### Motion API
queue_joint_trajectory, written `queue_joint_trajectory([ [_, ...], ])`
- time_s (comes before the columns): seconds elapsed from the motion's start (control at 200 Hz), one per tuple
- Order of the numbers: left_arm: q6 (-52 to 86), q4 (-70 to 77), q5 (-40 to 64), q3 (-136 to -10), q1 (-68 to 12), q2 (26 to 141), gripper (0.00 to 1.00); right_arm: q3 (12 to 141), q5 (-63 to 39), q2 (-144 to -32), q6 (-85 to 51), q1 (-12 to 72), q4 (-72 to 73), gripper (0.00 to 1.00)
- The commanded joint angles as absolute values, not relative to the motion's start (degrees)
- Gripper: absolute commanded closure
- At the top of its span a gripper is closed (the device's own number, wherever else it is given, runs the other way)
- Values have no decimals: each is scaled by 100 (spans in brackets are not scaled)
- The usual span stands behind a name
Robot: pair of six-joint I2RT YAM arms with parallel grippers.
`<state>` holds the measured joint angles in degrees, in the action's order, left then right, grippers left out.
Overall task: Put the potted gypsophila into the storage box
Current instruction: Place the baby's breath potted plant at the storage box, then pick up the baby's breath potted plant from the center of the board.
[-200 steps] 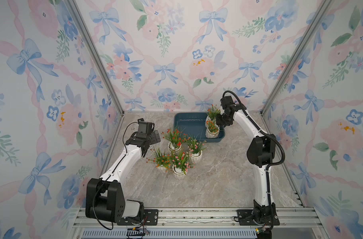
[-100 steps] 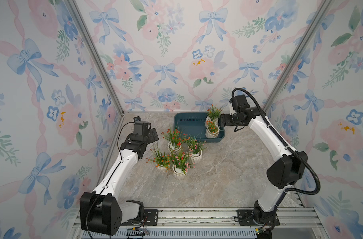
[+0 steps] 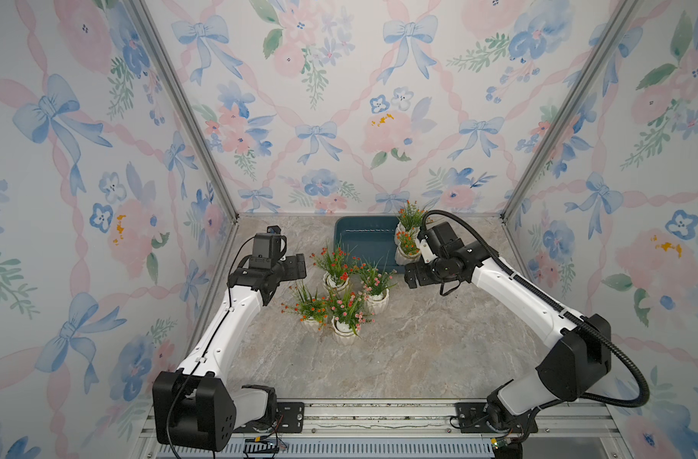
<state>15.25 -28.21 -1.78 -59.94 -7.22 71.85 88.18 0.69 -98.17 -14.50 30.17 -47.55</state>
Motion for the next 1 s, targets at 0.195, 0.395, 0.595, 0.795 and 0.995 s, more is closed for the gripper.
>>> queue_joint_trajectory([
  [0.195, 1871, -3190, -136, -6004, -1030, 7107, 9, 8613, -612, -10206, -2157, 3135, -4385, 6],
  [0.395, 3149, -3961, -1120, -5800, -832, 7124, 10, 8523, -607, -10327, -2233, 3114, -4276, 7],
  [0.595, 4199, -4265, -846, -5114, 71, 6450, 7, 8319, -746, -10371, -2198, 2966, -4186, 7],
  [0.795, 4731, -4570, -524, -4580, 280, 5846, 9, 7992, -849, -10276, -2112, 2811, -4046, 7],
  [0.995, 4959, -5214, -797, -4828, 492, 5278, 10, 7626, -1005, -10121, -2044, 2590, -3900, 7],
])
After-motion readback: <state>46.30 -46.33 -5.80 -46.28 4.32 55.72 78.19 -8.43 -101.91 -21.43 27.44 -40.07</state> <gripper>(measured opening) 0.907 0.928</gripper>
